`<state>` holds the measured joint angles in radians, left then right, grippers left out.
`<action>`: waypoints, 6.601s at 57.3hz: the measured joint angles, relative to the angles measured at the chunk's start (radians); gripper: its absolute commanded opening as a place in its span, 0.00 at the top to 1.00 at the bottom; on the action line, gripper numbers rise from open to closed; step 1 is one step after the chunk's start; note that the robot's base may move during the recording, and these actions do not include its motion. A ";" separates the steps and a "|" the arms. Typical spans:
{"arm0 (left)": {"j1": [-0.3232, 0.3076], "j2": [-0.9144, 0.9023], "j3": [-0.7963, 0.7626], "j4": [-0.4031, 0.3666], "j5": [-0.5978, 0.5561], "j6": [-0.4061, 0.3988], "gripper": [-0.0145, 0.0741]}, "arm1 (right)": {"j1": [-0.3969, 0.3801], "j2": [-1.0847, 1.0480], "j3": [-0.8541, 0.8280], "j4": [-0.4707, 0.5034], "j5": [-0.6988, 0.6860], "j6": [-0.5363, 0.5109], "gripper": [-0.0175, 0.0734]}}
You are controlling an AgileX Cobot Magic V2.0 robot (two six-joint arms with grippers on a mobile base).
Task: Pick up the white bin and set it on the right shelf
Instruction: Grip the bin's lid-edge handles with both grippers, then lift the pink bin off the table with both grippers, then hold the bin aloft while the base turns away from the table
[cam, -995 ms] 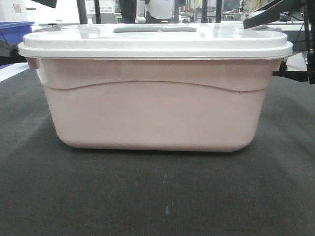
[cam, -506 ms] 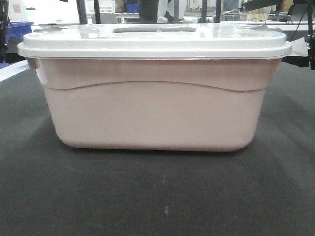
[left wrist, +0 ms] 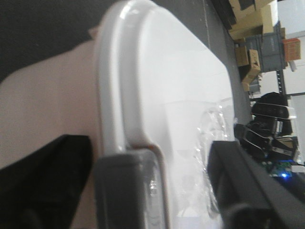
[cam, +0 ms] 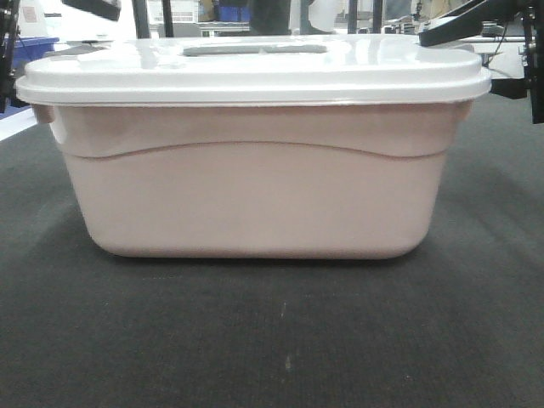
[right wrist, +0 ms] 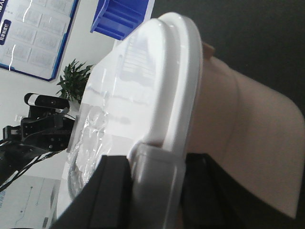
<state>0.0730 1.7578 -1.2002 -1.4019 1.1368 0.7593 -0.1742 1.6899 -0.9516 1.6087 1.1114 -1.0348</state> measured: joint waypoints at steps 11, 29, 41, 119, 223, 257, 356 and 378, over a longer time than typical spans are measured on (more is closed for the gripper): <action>0.003 0.002 0.000 0.009 -0.035 -0.005 0.86 | 0.006 0.000 0.000 0.002 -0.019 0.002 0.74; 0.000 0.002 0.000 -0.022 -0.042 -0.032 0.97 | 0.006 -0.005 0.006 0.036 -0.037 0.002 0.74; -0.035 -0.018 -0.002 -0.085 -0.066 -0.032 0.97 | 0.003 -0.071 0.008 0.098 -0.096 0.002 0.74; -0.044 -0.298 -0.130 -0.289 -0.100 -0.016 0.97 | -0.009 -0.425 -0.121 0.182 -0.133 0.069 0.74; -0.061 -0.298 -0.130 -0.282 -0.077 -0.019 0.97 | 0.015 -0.428 -0.121 0.180 -0.338 0.077 0.74; -0.066 -0.298 -0.130 -0.269 -0.034 -0.031 0.97 | 0.018 -0.435 -0.124 0.186 -0.406 0.077 0.74; -0.071 -0.298 -0.130 -0.269 -0.024 -0.035 0.97 | 0.018 -0.435 -0.124 0.188 -0.425 0.079 0.74; -0.071 -0.298 -0.130 -0.269 -0.024 -0.035 0.97 | 0.018 -0.435 -0.124 0.188 -0.425 0.079 0.74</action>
<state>0.0019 1.4599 -1.3301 -1.6706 1.1125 0.7243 -0.1564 1.2552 -1.0753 1.7964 0.6861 -0.9561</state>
